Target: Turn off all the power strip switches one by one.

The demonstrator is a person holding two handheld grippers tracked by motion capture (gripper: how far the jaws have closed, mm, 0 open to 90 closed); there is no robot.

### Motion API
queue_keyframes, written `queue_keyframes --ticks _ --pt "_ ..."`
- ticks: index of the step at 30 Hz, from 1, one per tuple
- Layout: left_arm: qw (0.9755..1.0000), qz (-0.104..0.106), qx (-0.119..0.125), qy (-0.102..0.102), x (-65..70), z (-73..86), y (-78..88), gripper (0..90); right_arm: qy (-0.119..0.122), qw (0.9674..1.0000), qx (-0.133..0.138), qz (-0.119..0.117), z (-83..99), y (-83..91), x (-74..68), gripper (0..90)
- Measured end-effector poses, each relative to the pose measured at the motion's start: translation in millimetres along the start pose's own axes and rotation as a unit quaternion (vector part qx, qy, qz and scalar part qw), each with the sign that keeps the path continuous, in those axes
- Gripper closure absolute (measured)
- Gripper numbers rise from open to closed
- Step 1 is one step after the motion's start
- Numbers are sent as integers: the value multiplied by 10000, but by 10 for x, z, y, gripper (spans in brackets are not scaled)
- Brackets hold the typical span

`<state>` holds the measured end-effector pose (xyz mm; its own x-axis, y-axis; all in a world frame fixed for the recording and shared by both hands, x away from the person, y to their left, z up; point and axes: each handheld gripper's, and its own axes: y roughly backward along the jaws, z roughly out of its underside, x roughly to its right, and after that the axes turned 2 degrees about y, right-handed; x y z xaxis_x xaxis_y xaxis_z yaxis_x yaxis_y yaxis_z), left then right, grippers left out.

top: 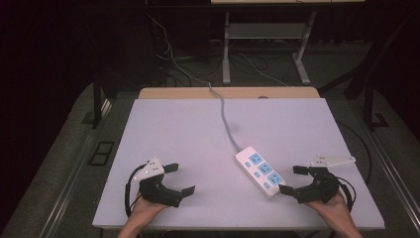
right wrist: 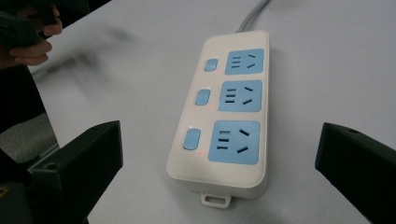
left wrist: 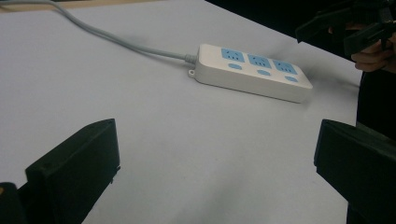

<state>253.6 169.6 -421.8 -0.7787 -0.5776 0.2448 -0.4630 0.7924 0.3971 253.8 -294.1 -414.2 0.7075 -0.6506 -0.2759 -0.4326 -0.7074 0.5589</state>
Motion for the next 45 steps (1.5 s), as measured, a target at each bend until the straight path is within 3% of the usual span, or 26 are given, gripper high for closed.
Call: queue_keyframes --ticks 11,26,42,45 --pt "10000 12 -8 -3 6 -2 -7 0 279 9988 -398 -33 -194 -53 -50 6" --pt "10000 8 5 33 6 2 -9 0 591 9947 -839 -115 -425 -141 -78 7" --pt "10000 -19 -30 8 5 5 -14 0 1008 9840 -1453 -197 -658 -294 -154 6" --pt "10000 -19 -52 4 2 6 -18 0 1127 9807 -1595 -108 -688 -330 -175 6"
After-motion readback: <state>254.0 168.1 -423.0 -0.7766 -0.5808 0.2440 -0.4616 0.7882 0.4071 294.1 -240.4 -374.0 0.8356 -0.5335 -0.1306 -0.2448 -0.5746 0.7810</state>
